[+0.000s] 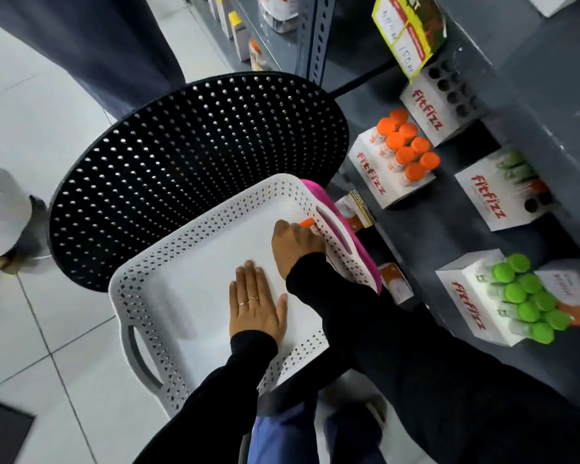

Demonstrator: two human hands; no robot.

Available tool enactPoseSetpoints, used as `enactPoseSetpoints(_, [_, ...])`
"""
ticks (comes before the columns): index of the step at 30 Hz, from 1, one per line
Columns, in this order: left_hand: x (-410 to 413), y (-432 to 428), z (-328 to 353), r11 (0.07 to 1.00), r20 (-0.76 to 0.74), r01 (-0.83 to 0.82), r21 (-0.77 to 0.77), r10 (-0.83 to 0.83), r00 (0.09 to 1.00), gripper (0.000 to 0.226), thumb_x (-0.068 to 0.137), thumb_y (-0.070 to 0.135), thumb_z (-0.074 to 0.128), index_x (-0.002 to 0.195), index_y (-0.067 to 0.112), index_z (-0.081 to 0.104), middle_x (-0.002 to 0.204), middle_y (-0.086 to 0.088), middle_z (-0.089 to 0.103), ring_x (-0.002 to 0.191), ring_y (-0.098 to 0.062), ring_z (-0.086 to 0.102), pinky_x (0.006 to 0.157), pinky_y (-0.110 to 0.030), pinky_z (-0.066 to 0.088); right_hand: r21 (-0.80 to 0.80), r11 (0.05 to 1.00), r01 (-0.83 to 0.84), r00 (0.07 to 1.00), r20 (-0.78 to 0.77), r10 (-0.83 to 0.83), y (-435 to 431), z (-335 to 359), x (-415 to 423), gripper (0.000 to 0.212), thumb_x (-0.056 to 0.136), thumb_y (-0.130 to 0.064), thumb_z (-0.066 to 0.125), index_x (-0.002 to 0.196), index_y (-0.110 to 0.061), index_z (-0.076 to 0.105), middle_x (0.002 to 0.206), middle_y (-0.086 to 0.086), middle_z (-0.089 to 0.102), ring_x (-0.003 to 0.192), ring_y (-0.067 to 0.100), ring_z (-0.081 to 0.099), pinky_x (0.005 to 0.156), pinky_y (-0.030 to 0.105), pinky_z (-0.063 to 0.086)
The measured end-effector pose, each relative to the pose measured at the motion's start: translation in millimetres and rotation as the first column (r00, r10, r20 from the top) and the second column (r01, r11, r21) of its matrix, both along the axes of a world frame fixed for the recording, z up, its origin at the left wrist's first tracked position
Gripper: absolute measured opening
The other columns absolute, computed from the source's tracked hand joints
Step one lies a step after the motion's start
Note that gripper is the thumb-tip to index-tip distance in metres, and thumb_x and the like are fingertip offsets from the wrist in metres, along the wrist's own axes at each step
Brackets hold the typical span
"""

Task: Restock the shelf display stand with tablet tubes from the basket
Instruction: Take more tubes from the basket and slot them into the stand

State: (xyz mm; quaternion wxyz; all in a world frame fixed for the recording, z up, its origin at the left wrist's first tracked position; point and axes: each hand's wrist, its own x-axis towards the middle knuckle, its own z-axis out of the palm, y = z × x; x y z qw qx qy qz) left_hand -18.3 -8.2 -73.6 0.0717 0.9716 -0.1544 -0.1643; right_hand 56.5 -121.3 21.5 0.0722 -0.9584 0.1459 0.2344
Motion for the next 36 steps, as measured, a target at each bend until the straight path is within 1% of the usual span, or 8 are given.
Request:
enactPoseSetpoints(2, [0, 1, 1, 1.0, 0.012, -0.011, -0.001, 0.011, 1.0, 0.076, 0.092, 0.05, -0.002, 0.138, -0.006, 0.021, 0.148, -0.025, 0.024, 0.14, -0.021, -0.018, 0.113, -0.037, -0.006, -0.058, 0.998, 0.001, 1.0, 0.027, 0.001, 1, -1, -2, 0.017, 0.074, -0.02, 0.069, 0.089, -0.012, 0.069, 0.072, 0.007, 0.072, 0.061, 0.02, 0.071, 0.048, 0.023, 0.053])
enactPoseSetpoints(6, [1, 2, 4, 1.0, -0.012, -0.006, -0.018, 0.005, 1.0, 0.075, 0.093, 0.049, -0.003, 0.137, -0.007, 0.022, 0.146, -0.026, 0.026, 0.14, -0.021, -0.018, 0.112, -0.036, -0.007, 0.068, 0.996, -0.049, 0.998, 0.037, 0.047, 2, -4, -6, 0.023, 0.096, -0.006, 0.042, 0.119, -0.001, 0.048, 0.108, 0.018, 0.068, 0.1, 0.033, 0.066, 0.076, 0.037, 0.055])
enactPoseSetpoints(11, [2, 0, 6, 1.0, -0.036, 0.006, -0.012, -0.006, 0.999, 0.078, 0.092, 0.051, -0.001, 0.137, -0.008, 0.023, 0.147, -0.027, 0.025, 0.138, -0.037, 0.018, 0.112, -0.035, -0.007, 0.154, 0.985, 0.081, 0.995, 0.043, -0.089, -9, 19, -11, 0.024, 0.096, -0.007, 0.048, 0.118, 0.0, 0.049, 0.116, 0.02, 0.065, 0.108, 0.036, 0.063, 0.084, 0.04, 0.054])
enactPoseSetpoints(16, [6, -18, 31, 0.997, -0.058, -0.03, -0.075, 0.026, 0.998, 0.077, 0.083, 0.046, 0.006, 0.142, -0.002, 0.008, 0.153, -0.021, 0.001, 0.141, -0.032, -0.002, 0.116, -0.04, 0.0, 0.21, 0.952, 0.224, 0.969, 0.054, -0.24, -57, 86, -30, 0.045, 0.089, -0.019, 0.064, 0.125, 0.002, 0.048, 0.126, 0.02, 0.059, 0.113, 0.035, 0.06, 0.086, 0.036, 0.051])
enactPoseSetpoints(19, [13, -52, 61, 0.979, 0.073, 0.089, -0.182, -0.077, 0.994, 0.078, 0.09, 0.048, 0.004, 0.136, -0.011, 0.025, 0.147, -0.03, 0.02, 0.137, -0.041, 0.018, 0.113, -0.04, 0.009, 0.207, 0.93, 0.304, 0.93, 0.148, -0.337, -90, 136, -49, 0.045, 0.083, -0.025, 0.071, 0.116, -0.001, 0.051, 0.125, 0.02, 0.057, 0.114, 0.036, 0.058, 0.088, 0.036, 0.049])
enactPoseSetpoints(22, [22, -110, 107, 0.915, 0.203, 0.275, -0.294, -0.221, 0.954, 0.062, 0.089, 0.032, 0.026, 0.127, -0.016, 0.037, 0.135, -0.037, 0.037, 0.126, -0.049, 0.036, 0.108, -0.047, 0.022, 0.142, 0.915, 0.377, 0.878, 0.262, -0.402, -124, 191, -80, 0.054, 0.078, -0.029, 0.073, 0.122, -0.005, 0.053, 0.124, 0.017, 0.059, 0.116, 0.034, 0.056, 0.089, 0.036, 0.048])
enactPoseSetpoints(29, [-13, -233, 221, 0.653, 0.432, 0.596, -0.467, -0.419, 0.798, 0.063, 0.087, 0.034, 0.028, 0.133, -0.01, 0.032, 0.142, -0.03, 0.033, 0.132, -0.043, 0.029, 0.111, -0.047, 0.022, 0.037, 0.81, 0.585, 0.709, 0.462, -0.533, -181, 309, -181, 0.028, 0.076, -0.035, 0.071, 0.084, -0.01, 0.062, 0.086, 0.017, 0.061, 0.101, 0.032, 0.061, 0.057, 0.024, 0.034])
enactPoseSetpoints(36, [-75, -285, 241, 0.66, 0.328, 0.638, -0.397, -0.548, 0.77, 0.076, 0.085, 0.046, 0.012, 0.136, -0.009, 0.026, 0.147, -0.026, 0.026, 0.137, -0.038, 0.02, 0.113, -0.046, 0.015, 0.037, 0.736, 0.676, 0.586, 0.579, -0.567, -194, 361, -265, 0.031, 0.078, -0.03, 0.069, 0.064, -0.011, 0.049, 0.065, 0.003, 0.047, 0.076, 0.023, 0.046, 0.043, 0.021, 0.024])
